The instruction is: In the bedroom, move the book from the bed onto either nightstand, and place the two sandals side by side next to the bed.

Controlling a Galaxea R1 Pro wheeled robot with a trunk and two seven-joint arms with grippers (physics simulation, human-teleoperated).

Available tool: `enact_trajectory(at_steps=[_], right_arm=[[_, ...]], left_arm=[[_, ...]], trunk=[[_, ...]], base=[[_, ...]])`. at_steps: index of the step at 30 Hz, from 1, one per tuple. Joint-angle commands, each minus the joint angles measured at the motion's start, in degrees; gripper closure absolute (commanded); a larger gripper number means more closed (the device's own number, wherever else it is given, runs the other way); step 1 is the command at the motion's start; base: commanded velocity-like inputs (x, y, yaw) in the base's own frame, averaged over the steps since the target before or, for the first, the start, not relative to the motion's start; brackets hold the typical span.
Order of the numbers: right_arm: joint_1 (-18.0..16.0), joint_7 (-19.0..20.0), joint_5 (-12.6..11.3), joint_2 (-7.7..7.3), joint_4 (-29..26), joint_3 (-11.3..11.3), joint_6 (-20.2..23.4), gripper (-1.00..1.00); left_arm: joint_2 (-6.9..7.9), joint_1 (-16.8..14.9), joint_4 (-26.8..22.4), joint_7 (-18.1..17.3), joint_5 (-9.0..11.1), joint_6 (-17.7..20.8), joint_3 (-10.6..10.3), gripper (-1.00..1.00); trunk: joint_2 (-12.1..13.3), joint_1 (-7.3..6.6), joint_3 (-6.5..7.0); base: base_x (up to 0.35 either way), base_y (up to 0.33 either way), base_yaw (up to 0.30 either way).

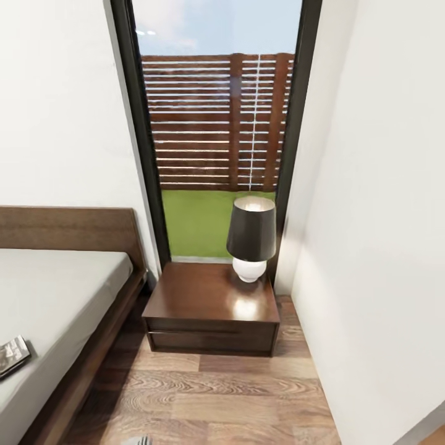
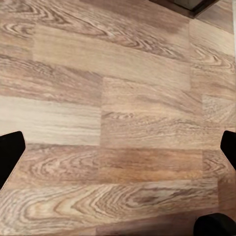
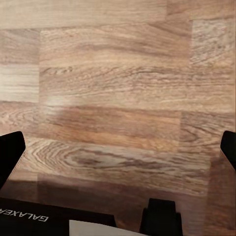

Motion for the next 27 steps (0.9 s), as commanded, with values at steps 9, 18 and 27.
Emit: enact_trajectory(at_steps=[9, 18, 27], right_arm=[[-0.1, 0.2, -0.6, -0.01, 0.1, 0.5, -0.3, -1.0], [-0.1, 0.2, -0.6, -0.01, 0.1, 0.5, -0.3, -1.0], [-0.1, 0.2, -0.6, -0.01, 0.1, 0.5, -0.3, -1.0]], left_arm=[[0.0, 0.0, 0.1, -0.3, 0.4, 0.0, 0.1, -1.0], [0.01, 0.0, 0.1, -0.3, 0.4, 0.0, 0.1, -1.0], [0.01, 0.0, 0.1, -0.3, 0.4, 0.0, 0.1, -1.0]], trunk=[[0.0, 0.03, -0.05], [0.0, 0.03, -0.05], [0.0, 0.03, -0.05]], base=[[0.312, 0.0, 0.0], [0.112, 0.0, 0.0], [0.248, 0.0, 0.0]])
